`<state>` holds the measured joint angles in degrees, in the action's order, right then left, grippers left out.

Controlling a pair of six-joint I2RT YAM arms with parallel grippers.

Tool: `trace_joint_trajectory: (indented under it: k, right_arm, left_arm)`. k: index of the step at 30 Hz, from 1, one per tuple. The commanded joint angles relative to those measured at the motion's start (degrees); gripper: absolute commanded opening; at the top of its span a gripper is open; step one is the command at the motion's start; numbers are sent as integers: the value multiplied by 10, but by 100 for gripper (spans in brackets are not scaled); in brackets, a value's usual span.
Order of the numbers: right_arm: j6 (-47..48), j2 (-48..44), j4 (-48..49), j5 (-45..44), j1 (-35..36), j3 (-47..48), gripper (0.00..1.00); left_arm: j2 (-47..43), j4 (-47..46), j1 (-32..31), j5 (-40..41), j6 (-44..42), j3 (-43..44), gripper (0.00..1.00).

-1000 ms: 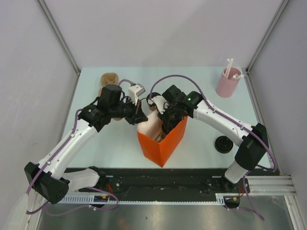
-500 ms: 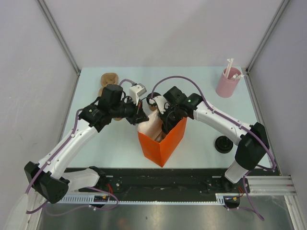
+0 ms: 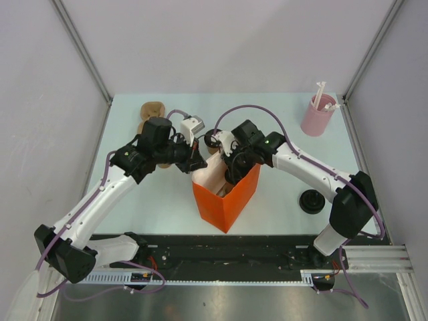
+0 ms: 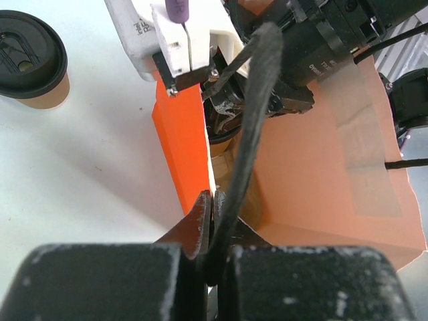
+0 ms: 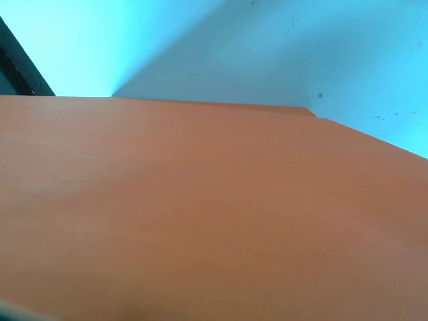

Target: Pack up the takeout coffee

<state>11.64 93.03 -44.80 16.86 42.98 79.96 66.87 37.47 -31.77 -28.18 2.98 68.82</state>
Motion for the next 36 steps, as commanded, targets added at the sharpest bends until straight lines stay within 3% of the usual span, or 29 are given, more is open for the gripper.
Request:
trace_joint_trajectory:
  k: [1, 17, 18, 22, 25, 28, 36]
  right_arm:
    - [10, 8, 1, 4, -2, -35, 0]
    - [11, -7, 22, 4, -8, -62, 0]
    - [10, -7, 21, -1, -8, -62, 2]
    - [8, -29, 20, -6, -8, -62, 27]
    - [3, -43, 26, -4, -7, -62, 39]
    - [-6, -59, 37, -10, -5, -62, 46]
    - [-24, -105, 65, -19, 2, -62, 55]
  left_arm:
    - [5, -6, -5, 7, -22, 22, 1]
    - [5, -5, -5, 13, -26, 26, 0]
    - [6, -6, -5, 13, -26, 26, 0]
    - [5, -6, -5, 13, -26, 27, 0]
    - [5, -5, -5, 10, -26, 26, 0]
    - [5, -4, -5, 10, -27, 26, 1]
    - [5, -3, -5, 16, -28, 24, 0]
